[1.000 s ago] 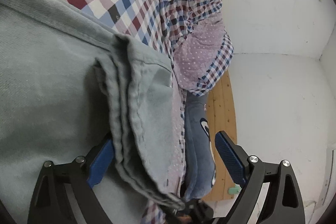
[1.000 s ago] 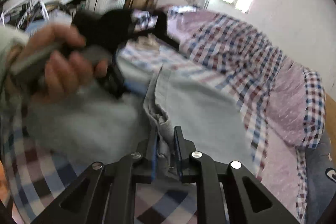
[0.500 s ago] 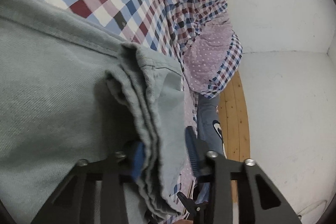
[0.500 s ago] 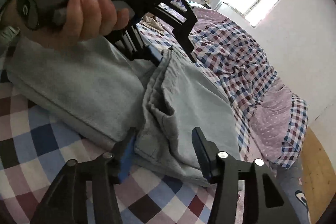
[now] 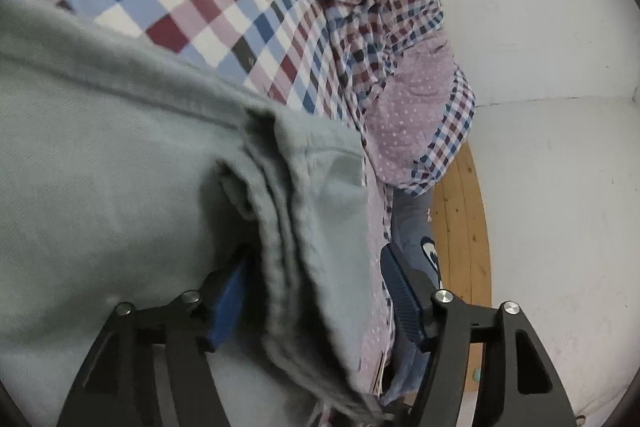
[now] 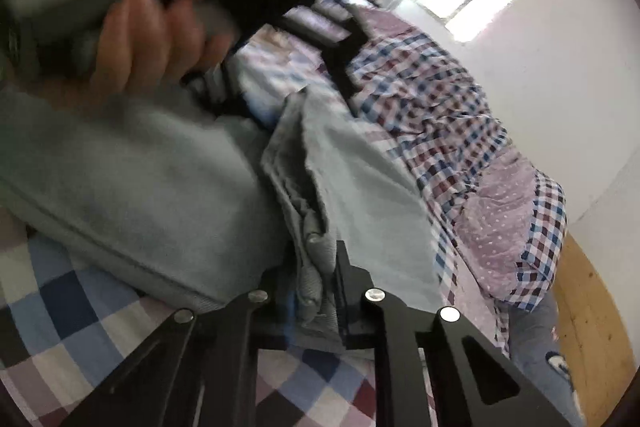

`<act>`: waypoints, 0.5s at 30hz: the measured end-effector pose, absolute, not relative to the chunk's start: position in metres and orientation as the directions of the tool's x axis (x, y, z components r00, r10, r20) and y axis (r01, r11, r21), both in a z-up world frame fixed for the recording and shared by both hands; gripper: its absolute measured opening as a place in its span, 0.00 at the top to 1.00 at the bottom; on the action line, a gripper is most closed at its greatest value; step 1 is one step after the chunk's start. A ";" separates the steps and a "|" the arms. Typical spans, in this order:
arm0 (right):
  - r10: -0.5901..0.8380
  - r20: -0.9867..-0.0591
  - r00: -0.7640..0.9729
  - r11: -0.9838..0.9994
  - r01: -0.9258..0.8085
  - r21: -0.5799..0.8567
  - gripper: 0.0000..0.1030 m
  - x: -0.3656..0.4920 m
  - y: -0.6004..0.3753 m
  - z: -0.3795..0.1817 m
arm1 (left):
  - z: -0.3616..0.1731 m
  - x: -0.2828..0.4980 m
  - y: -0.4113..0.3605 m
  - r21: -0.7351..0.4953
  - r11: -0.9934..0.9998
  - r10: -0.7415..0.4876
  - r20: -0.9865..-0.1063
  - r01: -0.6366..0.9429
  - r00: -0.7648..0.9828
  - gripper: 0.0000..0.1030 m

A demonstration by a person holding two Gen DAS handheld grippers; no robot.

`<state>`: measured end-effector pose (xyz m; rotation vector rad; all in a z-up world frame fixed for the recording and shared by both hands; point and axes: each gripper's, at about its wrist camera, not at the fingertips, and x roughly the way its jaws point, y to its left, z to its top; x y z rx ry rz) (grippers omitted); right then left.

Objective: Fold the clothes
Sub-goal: 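Grasp the folded pants edge with the left gripper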

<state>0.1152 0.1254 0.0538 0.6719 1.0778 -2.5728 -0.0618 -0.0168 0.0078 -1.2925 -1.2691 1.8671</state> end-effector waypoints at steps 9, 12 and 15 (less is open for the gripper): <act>-0.101 -0.502 -0.859 -0.734 0.405 -0.546 0.86 0.117 0.133 0.074 | 0.011 -0.082 -0.012 -0.882 -0.468 0.796 -0.451 0.062 -0.404 0.79; -0.100 -0.510 -0.855 -0.705 0.422 -0.570 0.86 0.121 0.123 0.068 | 0.011 -0.082 -0.015 -0.876 -0.479 0.794 -0.457 0.051 -0.402 0.87; -0.093 -0.486 -0.869 -0.678 0.413 -0.609 0.86 0.127 0.114 0.067 | 0.023 -0.083 -0.018 -0.867 -0.497 0.790 -0.463 0.021 -0.401 0.89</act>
